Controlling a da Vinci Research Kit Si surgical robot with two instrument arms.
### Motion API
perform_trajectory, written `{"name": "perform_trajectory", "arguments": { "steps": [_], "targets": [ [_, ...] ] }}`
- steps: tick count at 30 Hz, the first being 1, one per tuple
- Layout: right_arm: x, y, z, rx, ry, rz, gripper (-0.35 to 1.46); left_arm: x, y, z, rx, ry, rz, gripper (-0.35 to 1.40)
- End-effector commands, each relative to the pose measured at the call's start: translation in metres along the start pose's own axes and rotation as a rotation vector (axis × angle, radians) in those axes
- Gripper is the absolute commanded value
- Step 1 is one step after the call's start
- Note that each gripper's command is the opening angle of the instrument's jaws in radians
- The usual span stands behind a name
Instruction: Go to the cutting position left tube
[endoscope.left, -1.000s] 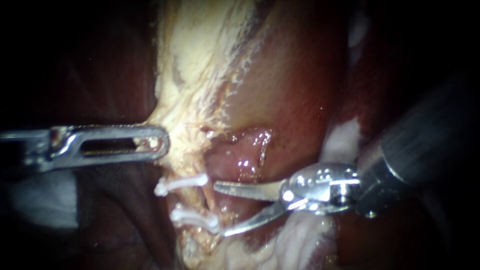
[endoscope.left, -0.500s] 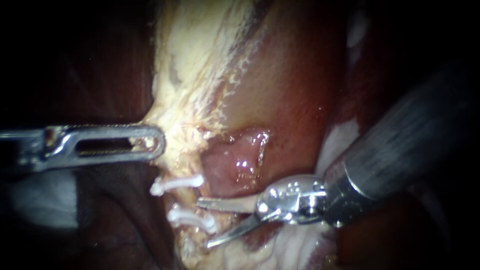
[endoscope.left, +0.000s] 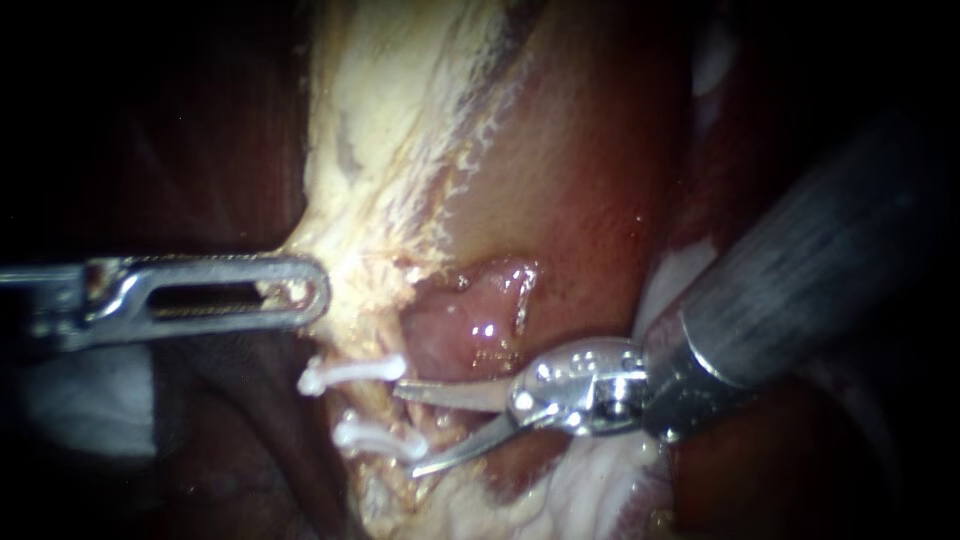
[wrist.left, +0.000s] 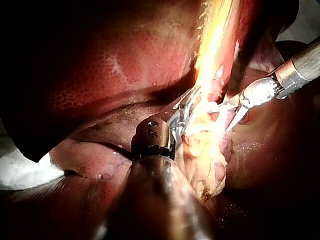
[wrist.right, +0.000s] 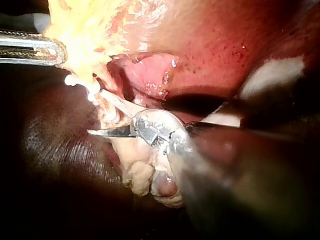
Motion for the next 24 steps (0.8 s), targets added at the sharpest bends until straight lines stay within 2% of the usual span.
{"name": "perform_trajectory", "arguments": {
  "steps": [1, 17, 24],
  "targets": [
    [0.0, 0.0001, 0.0003, -0.002, 0.0, 0.0, 1.35, 0.0, 0.0, 0.0, 0.001, 0.0, 0.0, -0.23],
    [-0.0001, 0.0018, 0.002, -0.008, 0.001, 0.001, 1.35, 0.0001, -0.0003, -0.0002, 0.002, -0.002, -0.001, -0.23],
    [-0.0002, 0.002, 0.0038, 0.022, 0.0, 0.002, 1.35, 0.0001, -0.0004, -0.0002, 0.002, -0.003, -0.002, -0.23]
  ]
}}
